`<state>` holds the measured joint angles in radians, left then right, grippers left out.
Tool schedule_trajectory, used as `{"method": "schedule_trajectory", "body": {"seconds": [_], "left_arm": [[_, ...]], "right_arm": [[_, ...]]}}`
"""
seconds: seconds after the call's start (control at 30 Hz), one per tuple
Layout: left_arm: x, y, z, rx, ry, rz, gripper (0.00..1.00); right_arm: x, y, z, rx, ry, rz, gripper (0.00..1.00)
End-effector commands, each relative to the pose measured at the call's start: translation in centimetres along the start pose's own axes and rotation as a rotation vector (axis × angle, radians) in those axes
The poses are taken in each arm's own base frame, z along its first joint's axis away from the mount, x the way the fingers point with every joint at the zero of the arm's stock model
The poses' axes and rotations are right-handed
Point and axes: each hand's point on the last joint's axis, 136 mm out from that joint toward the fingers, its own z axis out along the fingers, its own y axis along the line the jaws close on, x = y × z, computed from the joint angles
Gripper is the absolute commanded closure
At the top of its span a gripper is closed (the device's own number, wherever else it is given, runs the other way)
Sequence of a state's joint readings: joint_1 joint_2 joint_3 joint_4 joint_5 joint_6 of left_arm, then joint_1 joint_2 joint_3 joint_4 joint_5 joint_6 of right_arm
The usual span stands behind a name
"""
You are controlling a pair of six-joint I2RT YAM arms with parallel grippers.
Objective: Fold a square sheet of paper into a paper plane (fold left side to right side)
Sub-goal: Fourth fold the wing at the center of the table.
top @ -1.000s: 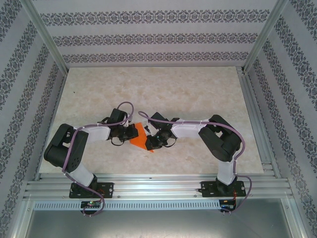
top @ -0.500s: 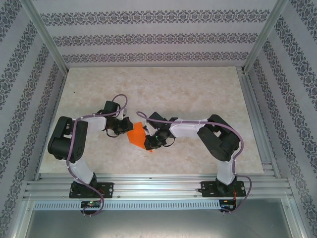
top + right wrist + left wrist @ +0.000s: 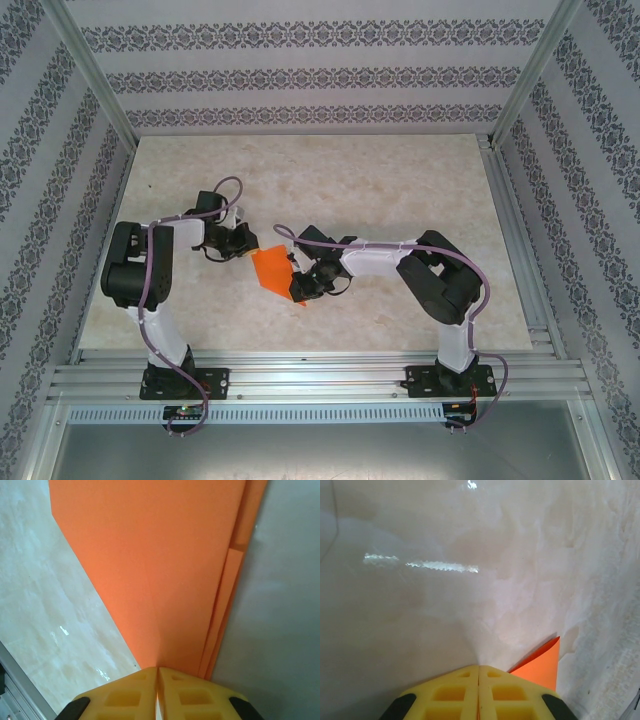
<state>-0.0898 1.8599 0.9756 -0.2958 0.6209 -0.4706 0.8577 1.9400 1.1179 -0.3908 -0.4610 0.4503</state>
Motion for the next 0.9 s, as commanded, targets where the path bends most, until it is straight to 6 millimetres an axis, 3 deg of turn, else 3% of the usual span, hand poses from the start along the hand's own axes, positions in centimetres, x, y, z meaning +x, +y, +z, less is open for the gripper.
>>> {"method": "schedule_trajectory", "body": {"seconds": [0.0,0.1,0.23,0.4,0.5,0.63,0.73,0.87], "left_arm": [[-4.9,4.1,-1.2,-0.144,-0.157,0.004,0.94],[-5.7,3.9,-2.1,-0.123,-0.178,-0.009,0.94],[-7.1,2.1,-5.2,-0.076,-0.24,-0.006,0.86],[-7.1,-1.3,-10.0,-0.034,-0.325,0.036,0.68],[-5.1,-3.4,-11.6,0.057,-0.348,0.028,0.54],[-0.8,-4.8,-11.6,0.153,-0.331,-0.001,0.46],[2.2,-5.5,-10.5,0.214,-0.288,-0.021,0.44],[4.7,-5.3,-9.1,0.218,-0.234,-0.052,0.44]], "right_arm": [[8.1,-5.4,2.2,0.209,0.266,0.092,0.88],[7.6,-4.9,2.0,0.194,0.251,0.086,0.88],[5.7,-3.4,1.2,0.158,0.19,0.058,0.86],[0.4,0.3,-2.9,0.107,0.019,-0.024,0.78],[-2.2,1.6,-6.3,0.095,-0.095,-0.051,0.7],[-4.7,1.2,-9.2,0.103,-0.233,-0.052,0.62],[-6.3,1.2,-9.4,0.064,-0.288,-0.044,0.58],[-7.7,1.6,-7.8,0.022,-0.288,-0.049,0.59]]}}
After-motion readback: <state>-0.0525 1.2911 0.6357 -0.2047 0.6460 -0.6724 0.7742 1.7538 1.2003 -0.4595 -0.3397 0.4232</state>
